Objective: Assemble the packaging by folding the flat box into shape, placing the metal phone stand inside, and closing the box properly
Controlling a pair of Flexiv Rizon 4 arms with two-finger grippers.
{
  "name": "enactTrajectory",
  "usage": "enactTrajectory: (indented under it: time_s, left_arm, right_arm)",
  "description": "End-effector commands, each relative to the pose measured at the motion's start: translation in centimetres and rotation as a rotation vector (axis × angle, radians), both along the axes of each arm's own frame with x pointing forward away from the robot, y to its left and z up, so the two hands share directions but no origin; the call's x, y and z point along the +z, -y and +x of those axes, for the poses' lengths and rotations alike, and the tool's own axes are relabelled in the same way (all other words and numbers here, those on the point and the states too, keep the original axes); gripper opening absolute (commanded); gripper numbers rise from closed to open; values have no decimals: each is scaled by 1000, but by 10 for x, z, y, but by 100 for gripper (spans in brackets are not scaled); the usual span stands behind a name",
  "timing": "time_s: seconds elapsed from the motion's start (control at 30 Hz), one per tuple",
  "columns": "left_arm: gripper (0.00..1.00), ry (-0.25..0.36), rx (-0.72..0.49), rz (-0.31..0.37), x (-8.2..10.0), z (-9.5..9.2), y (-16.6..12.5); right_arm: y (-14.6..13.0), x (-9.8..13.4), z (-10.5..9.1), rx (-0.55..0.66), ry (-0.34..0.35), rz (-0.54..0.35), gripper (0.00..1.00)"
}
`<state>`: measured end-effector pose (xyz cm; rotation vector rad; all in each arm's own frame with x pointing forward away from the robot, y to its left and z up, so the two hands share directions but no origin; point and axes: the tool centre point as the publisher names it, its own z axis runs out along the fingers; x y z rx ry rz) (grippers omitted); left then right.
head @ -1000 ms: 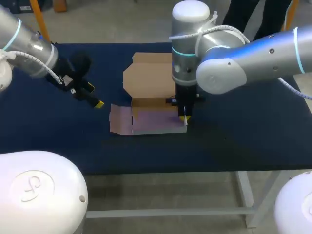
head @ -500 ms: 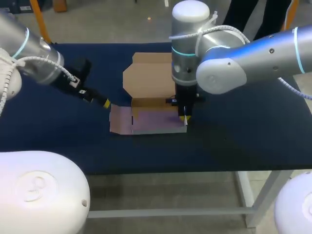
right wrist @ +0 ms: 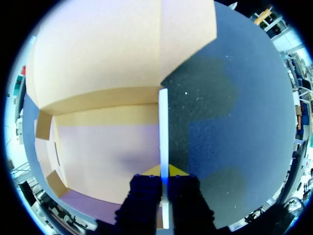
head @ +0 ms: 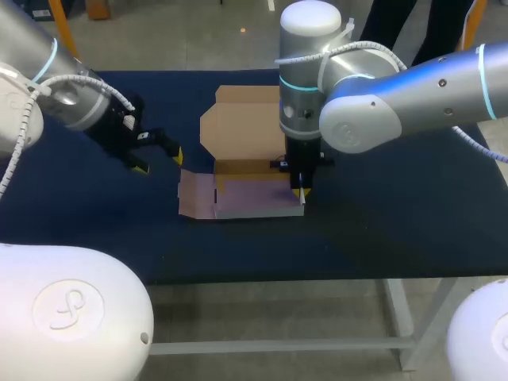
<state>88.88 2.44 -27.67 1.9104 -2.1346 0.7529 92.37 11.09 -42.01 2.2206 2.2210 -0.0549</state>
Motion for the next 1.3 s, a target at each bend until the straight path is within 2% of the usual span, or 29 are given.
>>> enactTrajectory:
  time_s: [0.03,0.17,0.3,0.37,0.43,0.47,0.6,0.67,0.8,0.97,1.1,1.13,1.2,1.3]
  left_arm:
    - [100,7,8,-104,-26,2,-5]
    - [100,3,-3,-171,-41,4,-3]
    - [100,4,-21,-196,-52,8,4]
    - [96,2,-30,-192,-58,11,8]
    - [85,2,-42,-197,-63,13,10]
    - [84,2,-50,-209,-65,14,11]
    - [85,4,-69,-228,-76,17,14]
    - [79,-3,-66,-231,-82,20,15]
    - [83,-7,-63,-236,-91,23,16]
    - [72,-35,-67,-247,-102,27,19]
    - [70,-46,-71,-248,-110,28,23]
    - [66,-49,-70,-248,-111,28,23]
    - [46,-57,-69,-249,-114,29,25]
    - [34,-67,-62,-246,-116,29,28]
  right_arm:
    - [-1,-2,2,1,-6,-3,0]
    - [-1,-2,2,1,-6,-3,0]
    - [-1,-2,2,1,-6,-3,0]
    - [-1,-2,2,1,-6,-3,0]
    - [-1,-2,2,1,-6,-3,0]
    - [-1,-2,2,1,-6,-3,0]
    - [-1,-2,2,1,-6,-3,0]
    - [-1,-2,2,1,-6,-3,0]
    - [-1,-2,2,1,-6,-3,0]
    - [-1,-2,2,1,-6,-3,0]
    - [-1,-2,2,1,-6,-3,0]
    - [-1,-2,2,1,-6,-3,0]
    - [-1,-2,2,1,-6,-3,0]
    - [-1,-2,2,1,-6,-3,0]
